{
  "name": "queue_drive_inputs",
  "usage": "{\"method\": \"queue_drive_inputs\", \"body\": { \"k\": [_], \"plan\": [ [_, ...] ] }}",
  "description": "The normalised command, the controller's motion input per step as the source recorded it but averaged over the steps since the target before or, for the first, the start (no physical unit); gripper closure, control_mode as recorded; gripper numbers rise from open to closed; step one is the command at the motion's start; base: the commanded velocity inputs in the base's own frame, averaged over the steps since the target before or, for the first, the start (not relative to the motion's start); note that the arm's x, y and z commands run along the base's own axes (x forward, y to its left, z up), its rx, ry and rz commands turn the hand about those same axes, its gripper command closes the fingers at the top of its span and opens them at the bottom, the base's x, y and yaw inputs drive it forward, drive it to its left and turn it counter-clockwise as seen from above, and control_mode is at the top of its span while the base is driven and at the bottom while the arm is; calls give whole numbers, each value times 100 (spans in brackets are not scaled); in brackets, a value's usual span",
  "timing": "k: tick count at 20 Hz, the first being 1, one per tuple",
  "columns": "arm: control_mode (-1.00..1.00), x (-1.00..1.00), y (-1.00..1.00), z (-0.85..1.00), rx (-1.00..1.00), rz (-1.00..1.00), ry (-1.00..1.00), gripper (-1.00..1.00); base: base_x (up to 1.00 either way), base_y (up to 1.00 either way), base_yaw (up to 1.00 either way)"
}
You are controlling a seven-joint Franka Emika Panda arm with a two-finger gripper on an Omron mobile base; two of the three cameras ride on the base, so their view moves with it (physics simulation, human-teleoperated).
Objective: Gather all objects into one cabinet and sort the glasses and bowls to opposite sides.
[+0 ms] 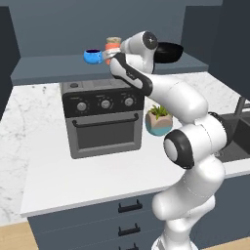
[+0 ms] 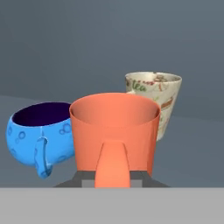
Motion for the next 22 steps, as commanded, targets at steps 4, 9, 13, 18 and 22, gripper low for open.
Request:
{"method": "queue_drive_inputs", "body": {
  "k": [4,9,13,18,22],
  "plan": [
    [-100,0,0,0,0,0,0,100,0,0,0],
    [-100,0,10,-6,4,0,0,100,0,0,0],
    [-100,0,43,-15,10,0,0,-100,0,0,0],
    [-100,0,3,-2,2,0,0,-100,0,0,0],
    [-100,0,0,0,0,0,0,-100,0,0,0]
  ]
}}
